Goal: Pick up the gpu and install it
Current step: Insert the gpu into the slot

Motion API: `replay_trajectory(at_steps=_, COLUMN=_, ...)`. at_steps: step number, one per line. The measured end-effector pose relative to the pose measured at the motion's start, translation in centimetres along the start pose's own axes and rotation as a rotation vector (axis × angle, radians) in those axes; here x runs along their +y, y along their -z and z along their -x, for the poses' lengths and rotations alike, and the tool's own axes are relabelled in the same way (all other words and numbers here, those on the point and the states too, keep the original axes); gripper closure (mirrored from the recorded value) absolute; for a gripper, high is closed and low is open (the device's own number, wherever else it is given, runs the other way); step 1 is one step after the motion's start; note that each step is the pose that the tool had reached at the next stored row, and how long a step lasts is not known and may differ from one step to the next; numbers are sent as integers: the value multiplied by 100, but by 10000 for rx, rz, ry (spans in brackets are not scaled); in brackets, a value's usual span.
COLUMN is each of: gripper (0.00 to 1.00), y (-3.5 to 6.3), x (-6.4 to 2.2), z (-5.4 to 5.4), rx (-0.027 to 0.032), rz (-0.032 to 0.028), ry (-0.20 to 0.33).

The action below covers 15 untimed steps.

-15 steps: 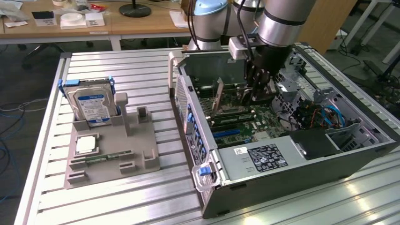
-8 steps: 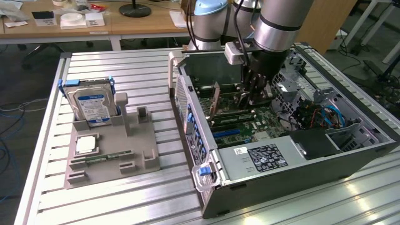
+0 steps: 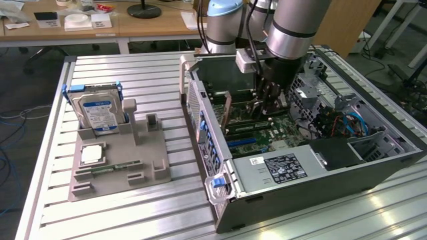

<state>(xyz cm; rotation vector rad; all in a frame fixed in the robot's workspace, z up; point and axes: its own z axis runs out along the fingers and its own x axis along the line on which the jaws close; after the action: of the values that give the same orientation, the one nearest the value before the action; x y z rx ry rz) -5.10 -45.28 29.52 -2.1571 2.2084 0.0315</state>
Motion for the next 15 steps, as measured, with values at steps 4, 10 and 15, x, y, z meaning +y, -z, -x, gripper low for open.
replay_trajectory(at_steps=4, gripper=72, y=-34, x=3, z=-18, rx=2, rz=6, ry=1)
replay_trajectory(at_steps=10, gripper=72, y=-92, x=6, z=-61, rx=1, rz=27, ry=-3)
replay_trajectory(at_steps=15, gripper=72, y=-130, x=60, z=-65, rx=1, rz=29, ry=-1)
